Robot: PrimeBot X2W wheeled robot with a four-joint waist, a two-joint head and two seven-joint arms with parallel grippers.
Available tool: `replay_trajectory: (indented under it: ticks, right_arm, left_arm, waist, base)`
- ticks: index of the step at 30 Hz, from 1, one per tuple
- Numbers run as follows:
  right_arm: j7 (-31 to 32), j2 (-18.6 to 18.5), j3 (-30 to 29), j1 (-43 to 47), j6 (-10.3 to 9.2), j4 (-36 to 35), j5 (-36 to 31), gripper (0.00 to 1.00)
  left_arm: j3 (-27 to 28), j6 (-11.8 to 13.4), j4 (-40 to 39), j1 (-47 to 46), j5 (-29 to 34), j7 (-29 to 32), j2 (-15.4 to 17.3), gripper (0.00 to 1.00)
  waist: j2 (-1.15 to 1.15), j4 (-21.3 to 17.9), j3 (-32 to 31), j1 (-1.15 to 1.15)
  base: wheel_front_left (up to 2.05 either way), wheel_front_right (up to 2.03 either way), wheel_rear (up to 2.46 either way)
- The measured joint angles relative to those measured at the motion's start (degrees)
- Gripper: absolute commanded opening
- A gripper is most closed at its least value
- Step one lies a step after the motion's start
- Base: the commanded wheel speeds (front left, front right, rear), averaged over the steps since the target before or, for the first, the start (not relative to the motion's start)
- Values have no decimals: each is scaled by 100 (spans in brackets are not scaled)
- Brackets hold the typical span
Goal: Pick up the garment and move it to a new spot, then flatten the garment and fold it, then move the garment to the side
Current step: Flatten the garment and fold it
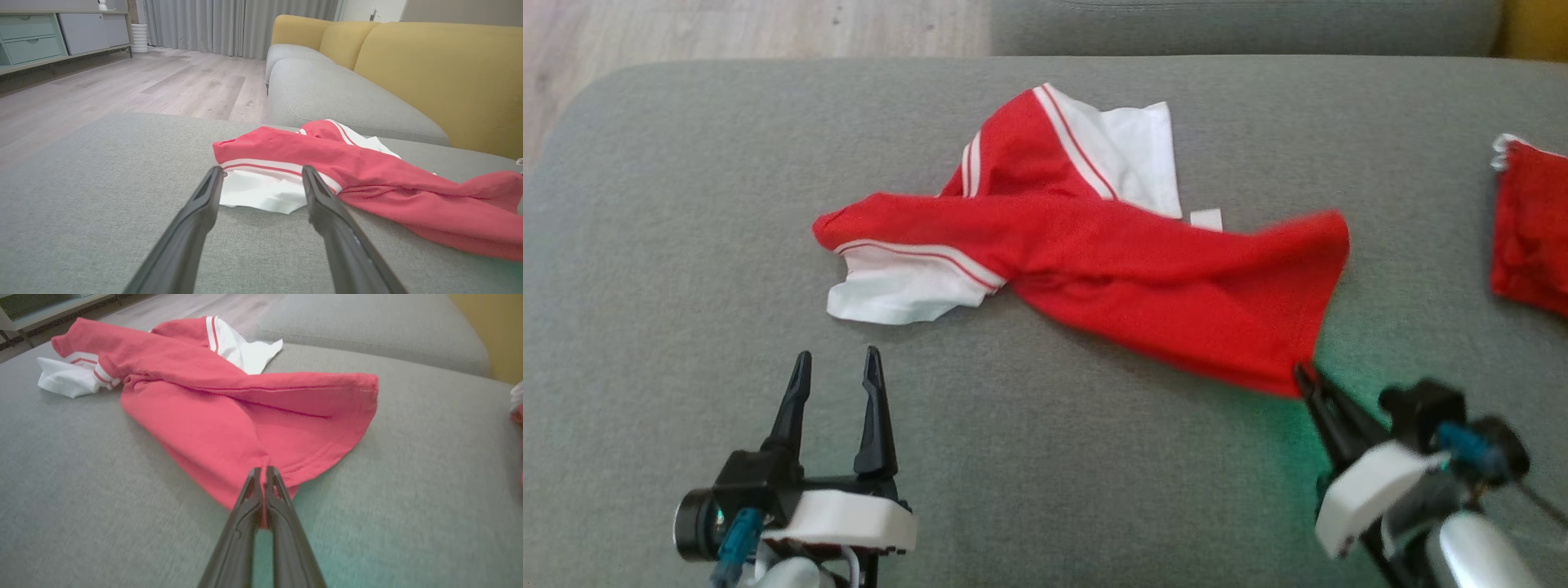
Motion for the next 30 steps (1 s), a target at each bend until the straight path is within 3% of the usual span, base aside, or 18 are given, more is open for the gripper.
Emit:
replay_trajectory:
  ticks: [2, 4, 5, 13, 19, 30]
  right_arm:
    - [0, 171, -104, 304, 0, -88, -123, 0]
    - [-3, 343, -257, 494, 0, -144, -230, 50]
    - [-2, 413, -309, 560, 0, -164, -267, 100]
    - [25, 515, -800, 649, 0, -802, -352, 100]
    - [438, 233, -1199, 300, 0, -1009, -649, 100]
    - [737, -149, -890, -201, 0, 514, -870, 100]
  left_arm:
    - [0, 1, -12, 2, 0, 0, 2, 100]
    - [0, 10, -13, 5, 0, 1, 7, 100]
    - [-1, 10, -14, 5, 0, 1, 7, 100]
    - [-15, 9, -16, 5, 0, 43, 10, 100]
    - [-30, -10, -5, 5, -2, 42, 3, 100]
    - [-51, -15, 56, 5, -2, -10, -23, 100]
  waist:
    - [0, -74, -5, 0]
    - [0, -138, -14, 0]
    - [0, -163, -19, 0]
    - [0, -136, -69, 0]
    - [0, 73, -91, 0]
    - [0, 494, 96, 1]
  base:
    - [0, 0, 0]
    - [0, 0, 0]
    - [0, 0, 0]
    - [0, 0, 0]
    - [0, 0, 0]
    - [0, 0, 0]
